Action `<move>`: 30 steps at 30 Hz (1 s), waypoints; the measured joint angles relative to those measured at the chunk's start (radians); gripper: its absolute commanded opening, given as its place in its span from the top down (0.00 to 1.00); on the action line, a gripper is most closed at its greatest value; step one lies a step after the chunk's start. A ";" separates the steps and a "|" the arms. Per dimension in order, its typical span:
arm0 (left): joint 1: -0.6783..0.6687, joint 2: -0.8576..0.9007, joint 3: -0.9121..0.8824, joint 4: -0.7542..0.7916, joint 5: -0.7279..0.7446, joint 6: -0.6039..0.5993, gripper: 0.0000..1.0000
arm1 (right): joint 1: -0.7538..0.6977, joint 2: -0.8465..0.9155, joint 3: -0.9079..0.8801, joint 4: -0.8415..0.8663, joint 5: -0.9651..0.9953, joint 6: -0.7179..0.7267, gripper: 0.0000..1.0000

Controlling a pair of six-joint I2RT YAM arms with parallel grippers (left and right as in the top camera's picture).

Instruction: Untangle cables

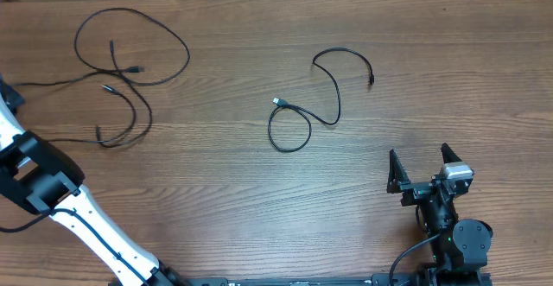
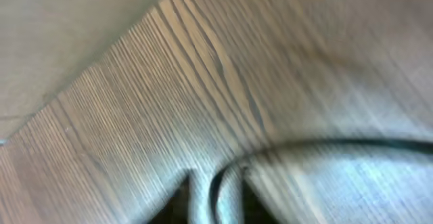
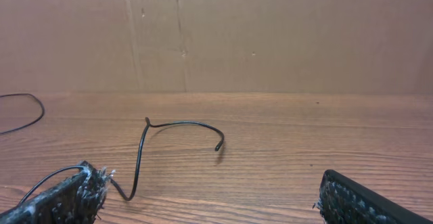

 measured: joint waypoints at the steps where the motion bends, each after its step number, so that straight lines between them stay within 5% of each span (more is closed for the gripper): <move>1: 0.000 0.000 0.007 0.001 0.004 -0.008 0.22 | 0.000 0.000 0.000 0.000 0.000 0.000 0.00; 7: 0.000 0.000 0.013 -0.001 0.023 -0.034 0.18 | 0.000 0.000 0.000 0.000 0.000 0.000 0.00; 12: -0.001 -0.001 0.013 0.005 0.103 -0.042 0.27 | 0.000 0.000 0.000 0.000 0.000 0.000 0.00; 16: -0.002 -0.015 0.013 0.019 0.339 -0.048 0.35 | 0.000 0.000 0.000 0.000 0.000 0.000 0.00; 22: -0.040 -0.044 0.013 -0.009 0.751 -0.052 0.30 | 0.000 0.000 0.000 0.000 0.000 0.000 0.00; 30: -0.236 -0.047 0.013 -0.154 0.716 -0.061 0.31 | 0.000 0.000 0.000 -0.001 0.000 0.000 0.00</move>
